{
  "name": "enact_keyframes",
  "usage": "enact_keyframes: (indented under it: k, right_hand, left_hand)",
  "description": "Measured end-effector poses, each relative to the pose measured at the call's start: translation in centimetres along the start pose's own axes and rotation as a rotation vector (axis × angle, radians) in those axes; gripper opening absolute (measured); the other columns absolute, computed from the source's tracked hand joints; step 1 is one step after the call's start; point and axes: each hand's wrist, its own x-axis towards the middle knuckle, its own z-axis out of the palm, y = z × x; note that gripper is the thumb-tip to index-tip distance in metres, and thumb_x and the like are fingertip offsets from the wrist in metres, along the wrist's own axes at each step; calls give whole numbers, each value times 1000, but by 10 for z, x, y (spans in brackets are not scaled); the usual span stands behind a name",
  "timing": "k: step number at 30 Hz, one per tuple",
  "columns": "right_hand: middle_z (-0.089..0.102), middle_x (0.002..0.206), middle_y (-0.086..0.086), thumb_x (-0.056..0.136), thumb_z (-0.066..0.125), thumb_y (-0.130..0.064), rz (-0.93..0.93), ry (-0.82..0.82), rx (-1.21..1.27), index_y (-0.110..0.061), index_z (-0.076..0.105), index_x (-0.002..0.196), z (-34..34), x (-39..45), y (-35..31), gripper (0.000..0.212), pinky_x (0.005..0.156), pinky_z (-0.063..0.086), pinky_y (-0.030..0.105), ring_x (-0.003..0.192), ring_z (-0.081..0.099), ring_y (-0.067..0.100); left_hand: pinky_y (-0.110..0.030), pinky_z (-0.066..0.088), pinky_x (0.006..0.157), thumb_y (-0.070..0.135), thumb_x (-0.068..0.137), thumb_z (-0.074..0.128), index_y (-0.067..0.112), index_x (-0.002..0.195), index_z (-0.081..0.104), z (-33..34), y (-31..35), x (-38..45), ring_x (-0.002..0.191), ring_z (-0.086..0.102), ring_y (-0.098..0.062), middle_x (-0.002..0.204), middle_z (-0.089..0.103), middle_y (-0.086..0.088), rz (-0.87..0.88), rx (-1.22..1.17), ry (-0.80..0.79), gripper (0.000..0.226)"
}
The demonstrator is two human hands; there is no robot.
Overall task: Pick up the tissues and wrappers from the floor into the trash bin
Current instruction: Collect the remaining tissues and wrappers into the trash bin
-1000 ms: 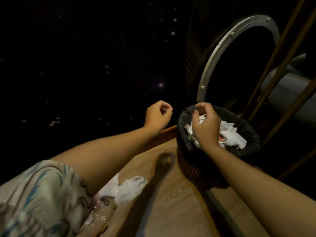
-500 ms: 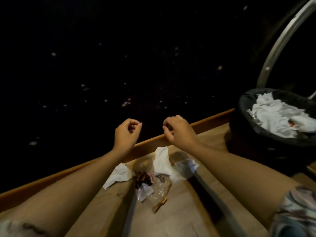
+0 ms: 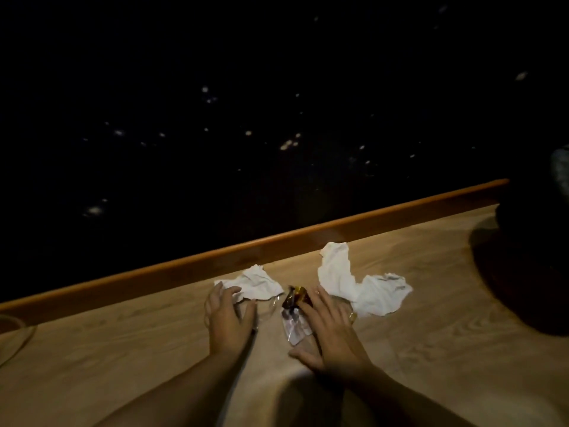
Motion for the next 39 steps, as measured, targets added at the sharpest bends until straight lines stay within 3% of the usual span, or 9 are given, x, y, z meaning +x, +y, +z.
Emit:
enact_keyframes:
  k: [4, 12, 15, 18, 23, 26, 30, 35, 39]
  right_hand:
    - [16, 159, 2, 74, 32, -90, -207, -49, -256, -28, 29, 148, 16, 14, 9, 96, 112, 12, 56, 145, 10, 27]
    - [3, 161, -12, 73, 39, -88, -165, -211, -51, -43, 9, 150, 26, 27, 24, 94, 113, -1, 53, 146, -6, 25]
    - [23, 156, -9, 73, 42, -86, -92, -216, -3, -45, 11, 148, 27, 25, 26, 91, 113, 24, 51, 144, 16, 22]
    - [49, 136, -4, 77, 42, -83, -90, -131, -8, -38, 28, 145, 30, 23, 26, 82, 93, 45, 39, 121, 45, 18]
    - [62, 95, -7, 82, 52, -56, -142, -69, -23, -31, 56, 104, 26, 16, 23, 34, 69, 34, 25, 82, 52, 9]
    - [58, 102, -3, 89, 52, -39, -118, -143, 29, -23, 61, 100, 15, 10, 17, 20, 78, 27, 26, 89, 38, 5]
    - [61, 100, 1, 85, 61, -27, -234, -194, 108, -18, 66, 92, 2, 4, 6, 12, 78, 27, 24, 97, 46, 13]
    - [52, 117, -5, 86, 58, -22, -98, -154, 384, -29, 58, 111, -16, -11, 5, 25, 77, 44, 23, 98, 52, 12]
    - [49, 133, -12, 88, 59, -30, 12, -150, 434, -41, 50, 126, -33, -24, 18, 40, 82, 51, 26, 106, 59, 8]
  left_hand:
    - [-41, 27, 113, 40, 93, 55, 36, 126, 48, 11, -6, 10, 145, 15, -18, 156, 17, 8, 174, -27, 3, 34]
    - [-35, 29, 112, 43, 85, 68, 34, 115, 65, 29, -16, 30, 139, 21, -15, 150, 25, 5, 215, -47, -115, 32]
    - [-33, 33, 107, 33, 82, 73, 31, 96, 62, 29, -23, 27, 139, 23, -15, 148, 30, 3, 159, -111, -91, 18]
    - [-36, 33, 110, 19, 83, 72, 22, 80, 60, 24, -25, 28, 141, 27, -17, 141, 45, 2, 134, -111, -63, 13]
    - [-38, 51, 90, 0, 84, 62, 22, 81, 53, 9, -19, 25, 105, 57, -19, 108, 62, -1, 109, -165, -39, 24]
    - [-30, 52, 81, -4, 87, 52, 24, 93, 56, 5, -11, 20, 92, 57, -12, 97, 58, 4, 67, -258, 10, 30]
    - [-34, 52, 86, -8, 88, 44, 21, 85, 65, 10, 3, 11, 93, 57, -7, 93, 60, 4, 30, -342, 24, 36]
    - [-33, 52, 84, 28, 93, 50, 26, 95, 64, 22, 39, 0, 94, 52, -1, 100, 53, 9, 170, -367, -156, 14]
    - [-20, 38, 102, 52, 82, 65, 42, 126, 54, 40, 50, -6, 122, 35, 2, 133, 34, 16, 405, -45, -507, 47]
